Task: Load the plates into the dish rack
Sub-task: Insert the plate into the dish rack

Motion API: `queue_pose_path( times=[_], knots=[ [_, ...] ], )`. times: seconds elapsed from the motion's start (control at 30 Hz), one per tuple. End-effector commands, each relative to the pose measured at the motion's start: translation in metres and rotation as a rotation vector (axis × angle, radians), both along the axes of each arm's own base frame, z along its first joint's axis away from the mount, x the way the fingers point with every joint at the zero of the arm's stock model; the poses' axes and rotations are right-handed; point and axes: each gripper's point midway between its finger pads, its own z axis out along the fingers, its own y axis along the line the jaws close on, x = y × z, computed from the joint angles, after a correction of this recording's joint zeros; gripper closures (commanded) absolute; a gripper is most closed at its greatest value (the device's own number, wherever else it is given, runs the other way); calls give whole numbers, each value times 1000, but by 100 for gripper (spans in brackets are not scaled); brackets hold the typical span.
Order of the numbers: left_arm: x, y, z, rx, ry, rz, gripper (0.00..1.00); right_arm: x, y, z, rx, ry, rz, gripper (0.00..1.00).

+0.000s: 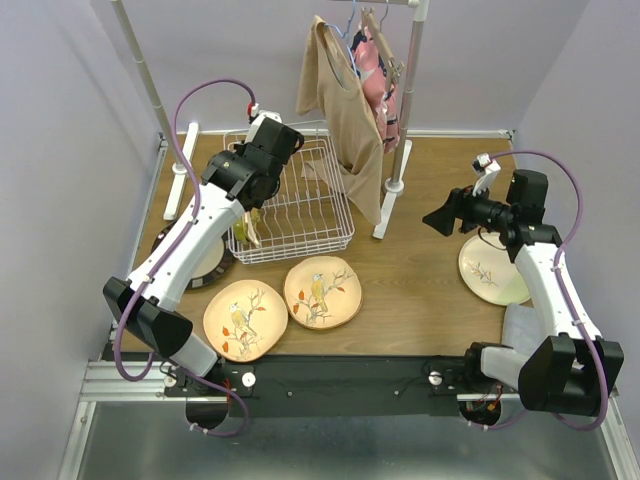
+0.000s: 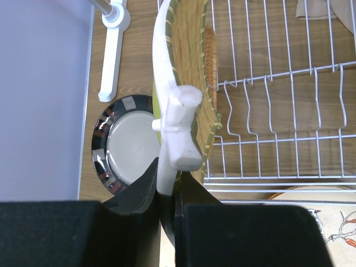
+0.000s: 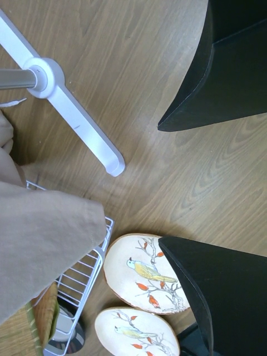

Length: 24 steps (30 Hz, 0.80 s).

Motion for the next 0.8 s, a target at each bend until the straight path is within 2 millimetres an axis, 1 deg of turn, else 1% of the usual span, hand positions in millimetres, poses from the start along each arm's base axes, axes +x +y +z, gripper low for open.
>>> queue_pose_path(
  times=[0.0, 0.2, 0.37, 0.5, 0.63, 0.77],
  knots=[
    [-6, 24, 22, 78, -44, 39, 100, -4, 4, 4, 11, -34, 41, 16],
    [-5, 15, 22, 35, -36, 8, 100, -2, 2, 4, 2, -36, 28, 16],
    [-4, 6, 7, 19, 11, -20, 100, -2, 0, 3, -3, -36, 20, 16],
    [3, 2, -5, 27, 38, -15, 100, -1, -1, 3, -8, -36, 14, 16],
    [10, 0, -7, 43, 35, 0, 100, -1, -1, 3, -8, -35, 12, 16],
    [21, -8, -6, 34, 21, -19, 100, 0, -2, 2, -13, -34, 7, 16]
  ],
)
